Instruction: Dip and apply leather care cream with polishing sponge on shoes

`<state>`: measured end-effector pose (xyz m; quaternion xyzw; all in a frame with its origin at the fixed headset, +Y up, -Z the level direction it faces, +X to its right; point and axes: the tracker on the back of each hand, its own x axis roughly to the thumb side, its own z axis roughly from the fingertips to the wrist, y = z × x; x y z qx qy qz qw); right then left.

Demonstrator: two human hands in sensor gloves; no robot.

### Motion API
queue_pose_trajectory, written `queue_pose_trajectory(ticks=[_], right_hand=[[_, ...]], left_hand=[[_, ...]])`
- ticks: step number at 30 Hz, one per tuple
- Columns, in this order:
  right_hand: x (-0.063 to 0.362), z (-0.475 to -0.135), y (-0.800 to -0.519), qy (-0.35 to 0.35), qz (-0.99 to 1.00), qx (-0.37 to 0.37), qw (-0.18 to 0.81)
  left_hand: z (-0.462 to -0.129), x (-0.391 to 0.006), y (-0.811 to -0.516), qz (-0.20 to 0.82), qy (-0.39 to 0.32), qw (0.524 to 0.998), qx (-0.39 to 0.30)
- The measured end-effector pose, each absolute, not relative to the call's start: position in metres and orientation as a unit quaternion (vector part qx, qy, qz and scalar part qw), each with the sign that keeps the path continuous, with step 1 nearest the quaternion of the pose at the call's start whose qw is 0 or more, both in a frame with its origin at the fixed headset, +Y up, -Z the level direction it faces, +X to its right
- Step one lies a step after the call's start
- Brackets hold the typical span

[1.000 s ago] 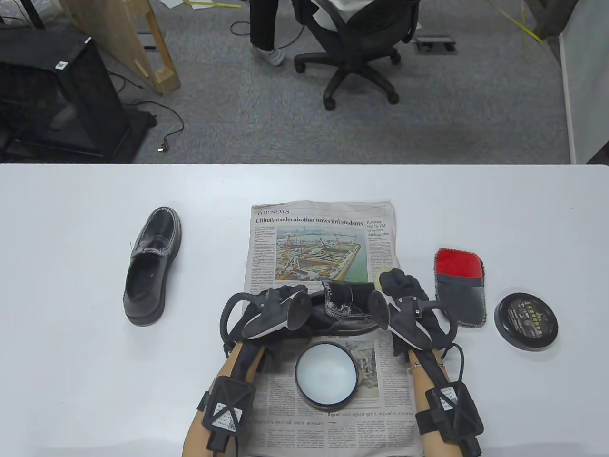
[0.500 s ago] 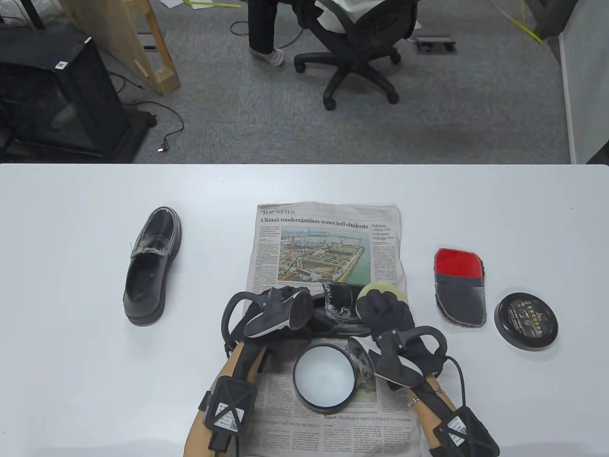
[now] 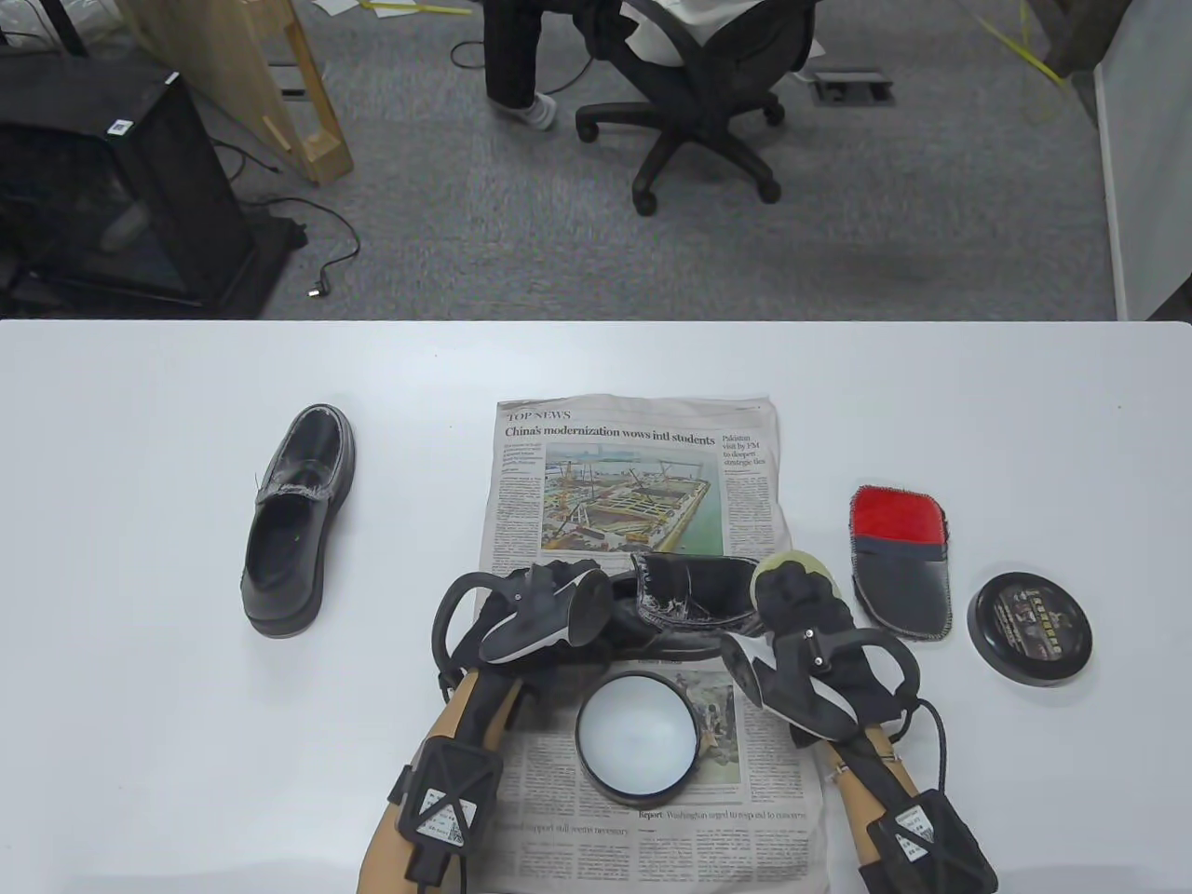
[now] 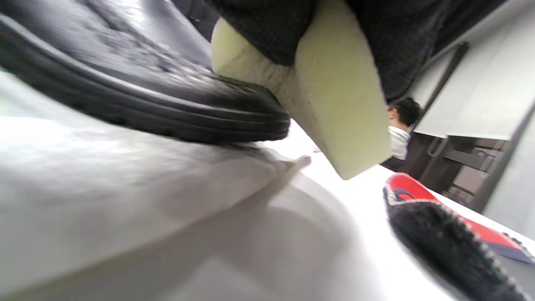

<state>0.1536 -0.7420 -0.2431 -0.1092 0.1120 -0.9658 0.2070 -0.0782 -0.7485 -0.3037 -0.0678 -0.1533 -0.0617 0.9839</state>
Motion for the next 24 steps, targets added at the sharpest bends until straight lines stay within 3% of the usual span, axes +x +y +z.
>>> queue_pose_trajectory(ticks=[6, 14, 19, 24], right_hand=[[0.128, -0.240, -0.736, 0.147, -0.963, -0.146, 0.171], [0.142, -0.283, -0.735, 0.112, -0.978, -0.063, 0.161], [0.158, -0.268, -0.737, 0.094, -0.976, -0.066, 0.187], [0.146, -0.239, -0.737, 0.108, -0.967, -0.124, 0.192]], left_hand=[[-0.305, -0.079, -0.750, -0.050, -0.165, 0.982, -0.075], [-0.304, -0.081, -0.751, -0.044, -0.162, 0.983, -0.072], [-0.303, -0.081, -0.750, -0.050, -0.158, 0.984, -0.071], [-0.303, -0.080, -0.750, -0.051, -0.158, 0.984, -0.070]])
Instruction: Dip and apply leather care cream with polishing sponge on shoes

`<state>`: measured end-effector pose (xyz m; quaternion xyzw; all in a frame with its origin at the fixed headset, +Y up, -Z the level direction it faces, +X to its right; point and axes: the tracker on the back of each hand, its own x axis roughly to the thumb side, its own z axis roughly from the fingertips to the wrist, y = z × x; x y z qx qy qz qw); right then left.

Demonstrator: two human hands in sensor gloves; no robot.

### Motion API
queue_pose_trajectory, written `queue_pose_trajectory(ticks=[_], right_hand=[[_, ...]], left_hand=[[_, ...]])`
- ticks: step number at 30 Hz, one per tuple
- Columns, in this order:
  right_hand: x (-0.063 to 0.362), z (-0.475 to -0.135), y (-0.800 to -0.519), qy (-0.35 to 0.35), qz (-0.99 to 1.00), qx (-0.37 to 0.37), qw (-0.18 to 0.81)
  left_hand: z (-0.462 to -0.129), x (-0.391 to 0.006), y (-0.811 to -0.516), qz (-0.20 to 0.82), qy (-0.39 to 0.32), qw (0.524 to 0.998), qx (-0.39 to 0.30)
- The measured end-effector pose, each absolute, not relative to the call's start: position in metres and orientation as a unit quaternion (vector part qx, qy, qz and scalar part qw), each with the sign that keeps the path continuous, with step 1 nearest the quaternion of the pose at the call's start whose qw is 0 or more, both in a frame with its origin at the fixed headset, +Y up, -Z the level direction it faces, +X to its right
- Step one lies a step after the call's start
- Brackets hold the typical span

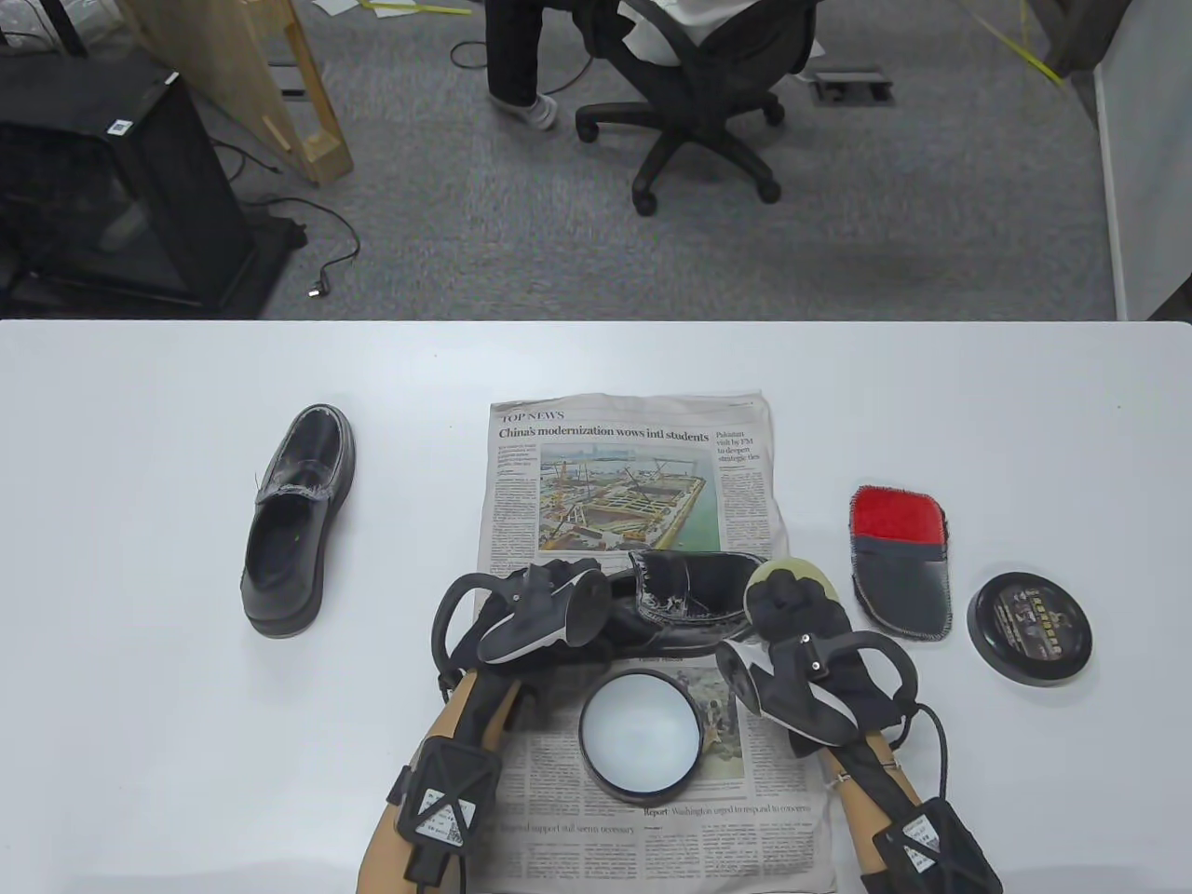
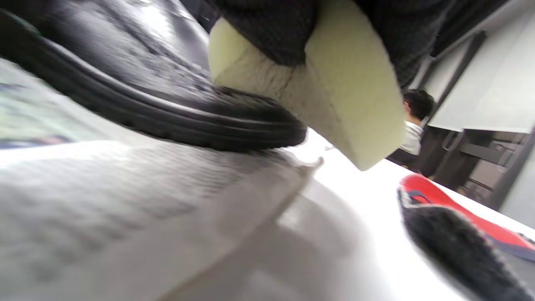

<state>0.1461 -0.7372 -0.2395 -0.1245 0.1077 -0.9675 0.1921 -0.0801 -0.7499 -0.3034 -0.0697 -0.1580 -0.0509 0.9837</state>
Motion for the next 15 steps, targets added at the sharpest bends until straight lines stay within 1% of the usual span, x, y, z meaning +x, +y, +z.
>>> queue_pose_trajectory(ticks=[3, 7, 10, 12, 15], right_hand=[[0.133, -0.240, -0.734, 0.133, -0.967, -0.141, 0.163], [0.123, -0.267, -0.729, 0.135, -0.973, -0.115, 0.148], [0.134, -0.291, -0.733, 0.111, -0.983, -0.057, 0.134], [0.145, -0.296, -0.737, 0.104, -0.986, -0.033, 0.130], [0.159, -0.292, -0.738, 0.091, -0.986, -0.025, 0.138]], left_hand=[[-0.303, -0.080, -0.750, -0.048, -0.163, 0.983, -0.069], [-0.303, -0.079, -0.750, -0.059, -0.167, 0.982, -0.070], [-0.303, -0.079, -0.750, -0.054, -0.165, 0.982, -0.072], [-0.303, -0.079, -0.750, -0.057, -0.164, 0.982, -0.071], [-0.303, -0.079, -0.749, -0.056, -0.162, 0.983, -0.072]])
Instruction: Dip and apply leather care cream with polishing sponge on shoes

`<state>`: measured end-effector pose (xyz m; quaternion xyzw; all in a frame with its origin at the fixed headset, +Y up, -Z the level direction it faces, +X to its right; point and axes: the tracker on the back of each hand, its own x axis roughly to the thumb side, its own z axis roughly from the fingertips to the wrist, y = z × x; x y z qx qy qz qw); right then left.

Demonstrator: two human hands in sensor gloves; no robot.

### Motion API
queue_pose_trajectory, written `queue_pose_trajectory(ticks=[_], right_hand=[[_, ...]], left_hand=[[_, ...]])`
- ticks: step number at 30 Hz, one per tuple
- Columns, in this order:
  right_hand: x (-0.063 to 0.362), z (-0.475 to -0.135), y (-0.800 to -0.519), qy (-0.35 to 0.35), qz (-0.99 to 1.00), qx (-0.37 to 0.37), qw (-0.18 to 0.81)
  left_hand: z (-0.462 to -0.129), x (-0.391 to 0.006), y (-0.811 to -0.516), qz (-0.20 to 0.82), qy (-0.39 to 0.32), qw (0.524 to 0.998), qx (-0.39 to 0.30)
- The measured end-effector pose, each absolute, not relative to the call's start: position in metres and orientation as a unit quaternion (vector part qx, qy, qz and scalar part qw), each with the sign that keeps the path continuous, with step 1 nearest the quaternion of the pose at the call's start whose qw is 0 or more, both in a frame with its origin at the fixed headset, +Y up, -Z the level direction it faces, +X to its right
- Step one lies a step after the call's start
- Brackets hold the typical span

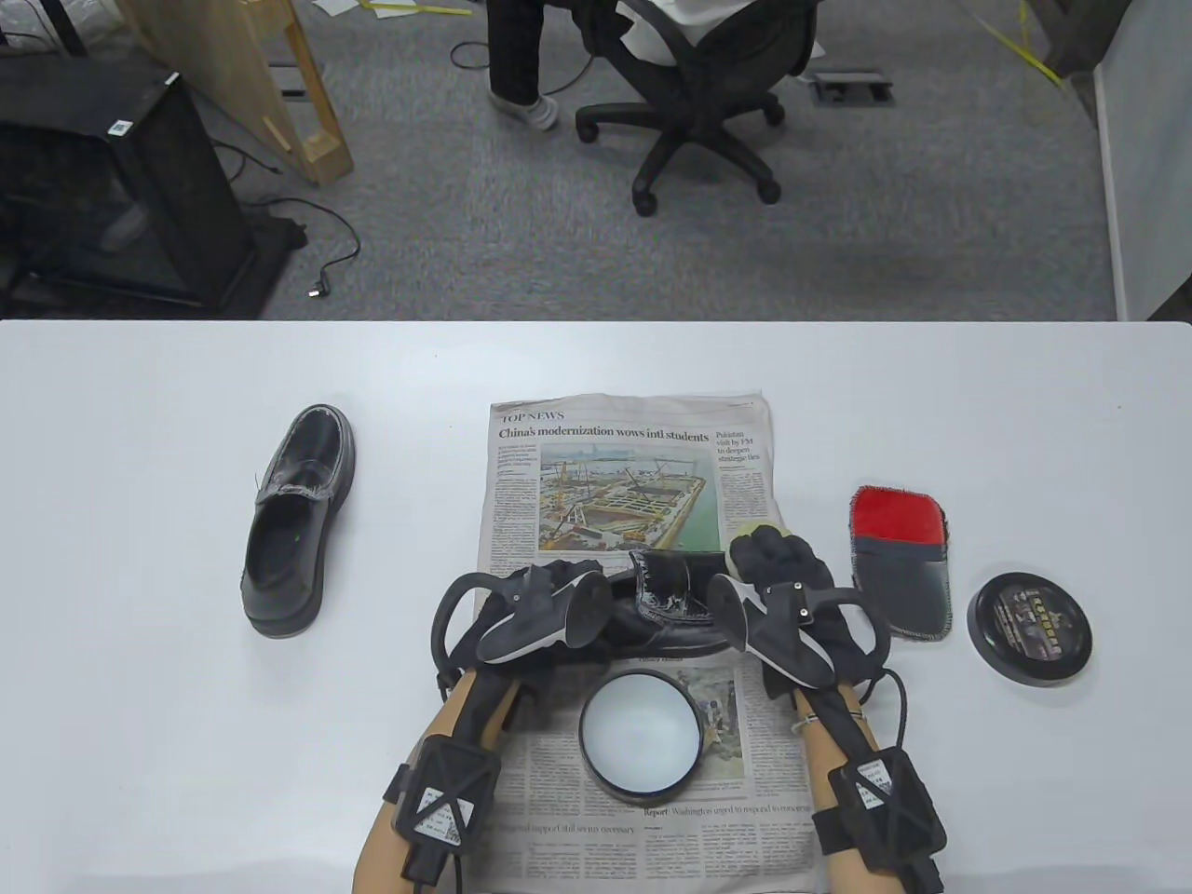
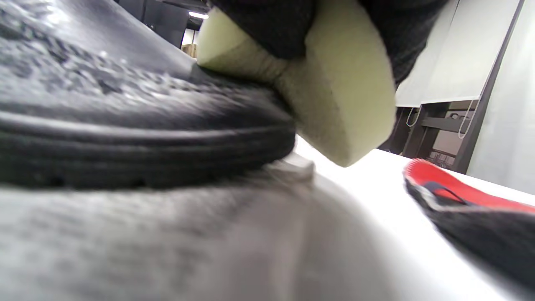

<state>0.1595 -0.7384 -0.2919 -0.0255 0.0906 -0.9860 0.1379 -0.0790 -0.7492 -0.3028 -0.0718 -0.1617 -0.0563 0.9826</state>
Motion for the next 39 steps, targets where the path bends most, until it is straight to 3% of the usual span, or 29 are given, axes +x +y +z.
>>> queue_pose_trajectory(ticks=[6, 11, 16, 22, 26, 33, 39], right_hand=[[0.157, -0.253, -0.740, 0.109, -0.967, -0.093, 0.209], [0.137, -0.233, -0.739, 0.122, -0.963, -0.145, 0.194], [0.125, -0.255, -0.731, 0.141, -0.968, -0.131, 0.158], [0.144, -0.291, -0.737, 0.106, -0.980, -0.040, 0.166], [0.161, -0.283, -0.739, 0.088, -0.986, -0.031, 0.141], [0.144, -0.242, -0.736, 0.103, -0.969, -0.113, 0.192], [0.124, -0.260, -0.731, 0.132, -0.971, -0.114, 0.163]], left_hand=[[-0.303, -0.076, -0.747, -0.067, -0.156, 0.982, -0.078], [-0.303, -0.076, -0.748, -0.060, -0.161, 0.982, -0.075], [-0.304, -0.078, -0.749, -0.049, -0.165, 0.982, -0.080], [-0.304, -0.080, -0.750, -0.042, -0.161, 0.983, -0.078], [-0.304, -0.080, -0.750, -0.041, -0.160, 0.983, -0.075], [-0.304, -0.079, -0.749, -0.045, -0.160, 0.983, -0.077], [-0.304, -0.080, -0.750, -0.037, -0.165, 0.982, -0.080]])
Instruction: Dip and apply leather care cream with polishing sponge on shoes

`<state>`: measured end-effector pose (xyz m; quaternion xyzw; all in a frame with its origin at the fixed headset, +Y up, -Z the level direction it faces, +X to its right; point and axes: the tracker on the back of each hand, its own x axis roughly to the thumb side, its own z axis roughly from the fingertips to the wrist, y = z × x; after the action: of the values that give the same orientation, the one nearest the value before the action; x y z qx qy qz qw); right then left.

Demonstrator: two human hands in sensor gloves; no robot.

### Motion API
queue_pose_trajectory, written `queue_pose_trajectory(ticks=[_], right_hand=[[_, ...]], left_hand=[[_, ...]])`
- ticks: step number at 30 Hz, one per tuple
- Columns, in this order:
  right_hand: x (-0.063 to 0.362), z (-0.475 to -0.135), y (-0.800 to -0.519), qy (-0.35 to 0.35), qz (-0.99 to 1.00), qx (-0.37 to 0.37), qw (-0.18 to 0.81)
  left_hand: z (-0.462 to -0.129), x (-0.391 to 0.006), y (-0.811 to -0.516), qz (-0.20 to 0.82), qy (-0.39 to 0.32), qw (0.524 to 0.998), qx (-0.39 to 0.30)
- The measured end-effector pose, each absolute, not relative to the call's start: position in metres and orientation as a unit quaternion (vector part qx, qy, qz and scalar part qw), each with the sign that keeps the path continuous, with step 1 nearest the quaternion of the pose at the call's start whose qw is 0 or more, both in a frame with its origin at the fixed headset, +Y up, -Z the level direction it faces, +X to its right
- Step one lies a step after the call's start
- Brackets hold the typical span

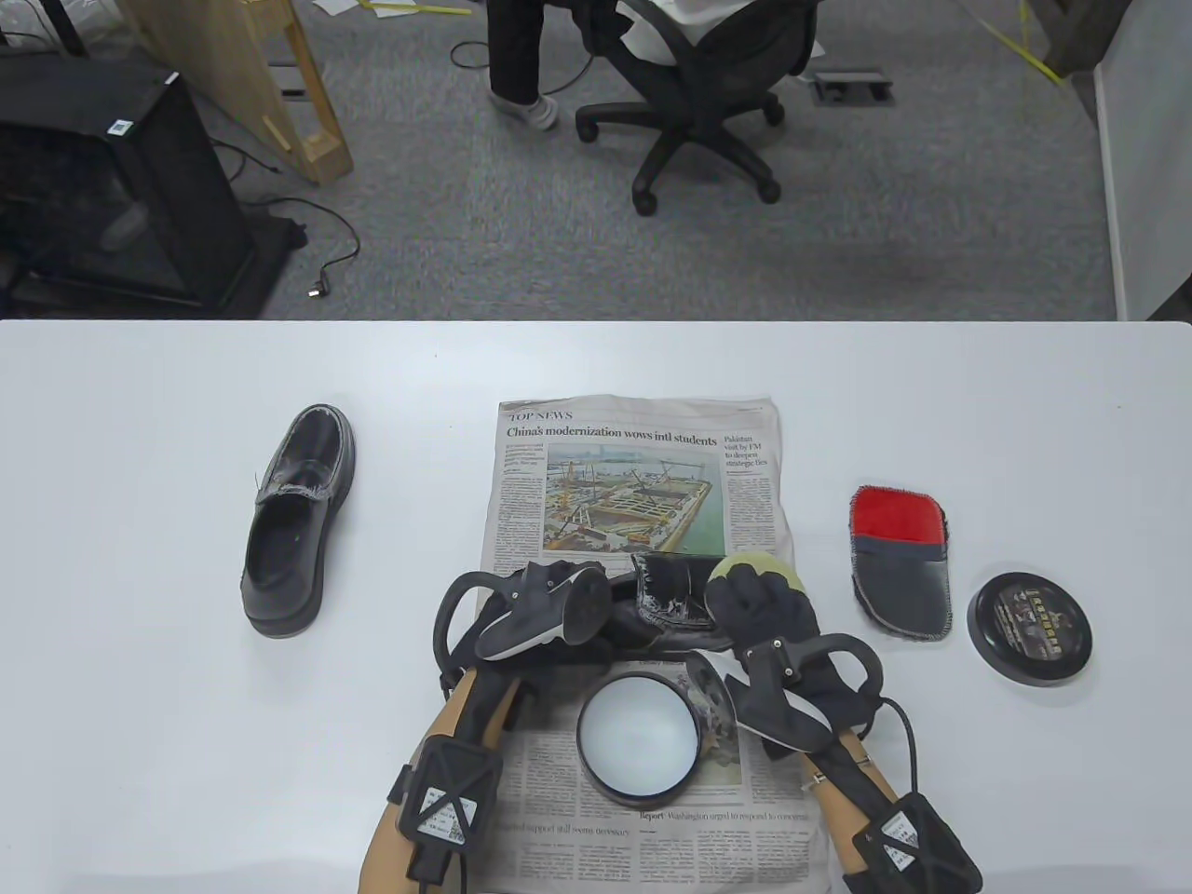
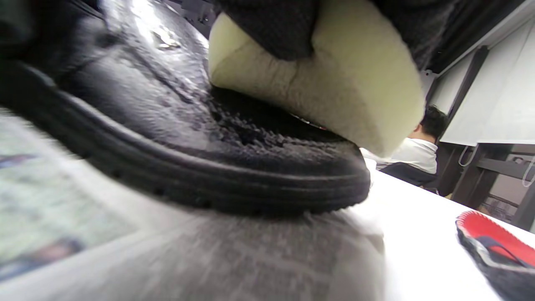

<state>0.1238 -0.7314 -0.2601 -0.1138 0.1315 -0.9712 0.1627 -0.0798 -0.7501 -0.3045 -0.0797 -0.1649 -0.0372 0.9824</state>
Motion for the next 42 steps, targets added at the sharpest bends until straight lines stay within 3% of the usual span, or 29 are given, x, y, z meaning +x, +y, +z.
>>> queue_pose_trajectory(ticks=[4, 8, 13, 19, 25, 30, 32, 34, 36, 40, 42], right_hand=[[0.134, -0.288, -0.734, 0.114, -0.981, -0.055, 0.148], [0.149, -0.292, -0.739, 0.095, -0.983, -0.028, 0.158], [0.157, -0.270, -0.739, 0.083, -0.977, -0.048, 0.188], [0.172, -0.234, -0.717, 0.052, -0.985, -0.098, 0.135], [0.201, -0.201, -0.700, 0.053, -0.980, -0.054, 0.183], [0.229, -0.209, -0.722, -0.078, -0.971, 0.030, 0.225], [0.235, -0.213, -0.732, -0.144, -0.975, 0.011, 0.167], [0.236, -0.215, -0.736, -0.168, -0.981, -0.008, 0.101], [0.236, -0.213, -0.730, -0.146, -0.983, -0.001, 0.110], [0.233, -0.208, -0.726, -0.109, -0.988, -0.015, 0.105], [0.228, -0.206, -0.721, -0.074, -0.991, -0.026, 0.113]], left_hand=[[-0.304, -0.081, -0.751, -0.033, -0.163, 0.983, -0.076], [-0.304, -0.080, -0.750, -0.041, -0.161, 0.983, -0.073], [-0.303, -0.080, -0.749, -0.047, -0.158, 0.984, -0.073], [-0.303, -0.080, -0.750, -0.043, -0.159, 0.984, -0.074], [-0.297, -0.079, -0.749, -0.056, -0.170, 0.983, -0.048], [-0.285, -0.079, -0.737, -0.058, -0.206, 0.977, -0.005], [-0.280, -0.083, -0.732, -0.038, -0.215, 0.976, 0.004], [-0.275, -0.089, -0.728, -0.009, -0.224, 0.974, 0.020], [-0.271, -0.096, -0.725, 0.014, -0.225, 0.974, 0.024], [-0.278, -0.100, -0.726, -0.069, -0.182, 0.978, -0.071], [-0.282, -0.100, -0.725, -0.012, -0.169, 0.982, -0.080]])
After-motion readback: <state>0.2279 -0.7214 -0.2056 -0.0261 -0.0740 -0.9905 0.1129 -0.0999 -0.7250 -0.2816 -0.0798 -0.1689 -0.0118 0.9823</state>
